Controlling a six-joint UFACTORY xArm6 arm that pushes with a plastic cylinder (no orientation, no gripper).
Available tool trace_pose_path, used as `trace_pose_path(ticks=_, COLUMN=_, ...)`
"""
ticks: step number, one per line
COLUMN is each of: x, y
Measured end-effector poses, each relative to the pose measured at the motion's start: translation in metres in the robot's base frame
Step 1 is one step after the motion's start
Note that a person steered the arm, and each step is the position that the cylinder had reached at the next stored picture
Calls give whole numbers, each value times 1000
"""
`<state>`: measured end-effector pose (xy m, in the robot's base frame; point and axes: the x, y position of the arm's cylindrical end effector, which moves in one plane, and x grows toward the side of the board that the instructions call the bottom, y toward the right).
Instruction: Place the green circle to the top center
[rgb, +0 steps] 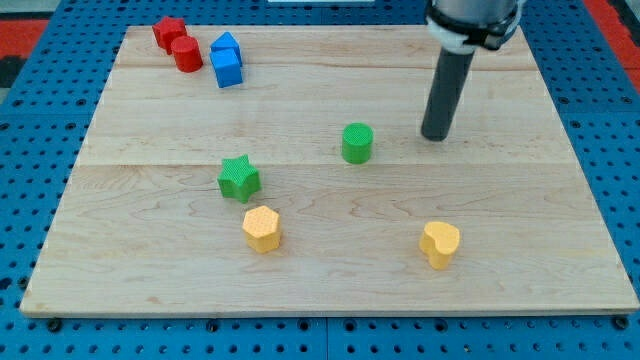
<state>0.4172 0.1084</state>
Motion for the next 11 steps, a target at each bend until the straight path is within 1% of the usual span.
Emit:
trace_pose_path(ticks=1, x=41, y=-66)
trace_pose_path(ticks=2, x=-10, y=-83)
trace_pose_path(ticks=3, x=-82, y=-35)
trace_pose_path(ticks=4, x=-79, y=-27)
trace_pose_path(ticks=5, x=-84, y=-1)
trace_pose_path(ticks=6, x=-129, y=-3)
trace_pose_path(ticks=7, x=-149, y=-27)
trace_pose_path(ticks=8, x=-146, y=-3)
trace_pose_path(ticks=9, x=-167, y=12)
trace_pose_path(ticks=10, x=-171, y=-43)
trace_pose_path(ticks=11, x=-148, y=-66)
